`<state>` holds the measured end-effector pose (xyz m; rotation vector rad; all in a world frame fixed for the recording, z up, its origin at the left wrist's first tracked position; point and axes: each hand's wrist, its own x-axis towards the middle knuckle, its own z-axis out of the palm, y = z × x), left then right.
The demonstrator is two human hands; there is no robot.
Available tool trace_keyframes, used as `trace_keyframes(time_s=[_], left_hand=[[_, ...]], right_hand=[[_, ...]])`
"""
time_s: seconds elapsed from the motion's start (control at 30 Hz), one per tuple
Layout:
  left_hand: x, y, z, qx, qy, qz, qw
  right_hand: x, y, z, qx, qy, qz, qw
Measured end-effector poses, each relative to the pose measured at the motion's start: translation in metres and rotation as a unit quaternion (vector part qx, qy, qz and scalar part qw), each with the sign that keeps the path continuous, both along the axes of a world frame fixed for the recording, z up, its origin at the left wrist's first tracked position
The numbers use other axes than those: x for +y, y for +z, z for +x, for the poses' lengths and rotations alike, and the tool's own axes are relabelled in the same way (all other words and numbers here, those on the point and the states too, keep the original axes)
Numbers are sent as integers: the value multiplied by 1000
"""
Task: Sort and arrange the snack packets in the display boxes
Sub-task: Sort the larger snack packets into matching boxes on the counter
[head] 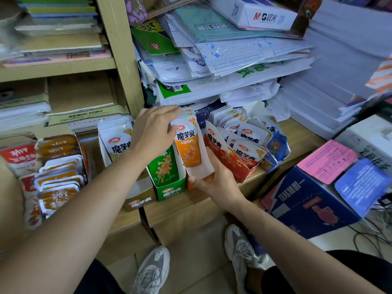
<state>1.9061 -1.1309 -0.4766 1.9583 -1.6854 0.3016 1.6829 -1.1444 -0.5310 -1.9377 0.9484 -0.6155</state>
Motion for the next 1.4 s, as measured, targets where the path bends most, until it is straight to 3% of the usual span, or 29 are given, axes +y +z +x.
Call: trace_keyframes(time_s=[0.27, 0.4, 0.5, 0.57, 0.73, 0.87, 1.0, 1.23, 1.4], left_hand=[[4, 4, -9, 16, 12, -6, 1000], [17, 6, -49, 47, -73, -53, 995], [21, 0, -84, 44, -174, -7, 984], [18, -6, -100, 39, -212, 25, 976], [7, -11, -121, 53, -200, 77, 975], [-9, -2, -127, 90, -163, 28, 982], [-22, 6, -128, 100, -181, -3, 978], [-16, 16, -83, 250, -242, 101, 932], [-3, 22, -76, 250, -260, 145, 921]], right_hand=[[6, 6, -6, 48, 2, -38, 998], [15, 11, -36, -30, -187, 2, 982], [6, 14, -68, -98, -347, 52, 931], [-11, 14, -84, -138, -386, 65, 910], [-43, 7, -92, -125, -275, 59, 951], [-55, 1, -89, -44, -202, -35, 978], [-60, 8, -89, -7, -186, -52, 981], [-36, 18, -96, 42, -107, -10, 993], [-41, 38, -93, -35, -161, -29, 986]])
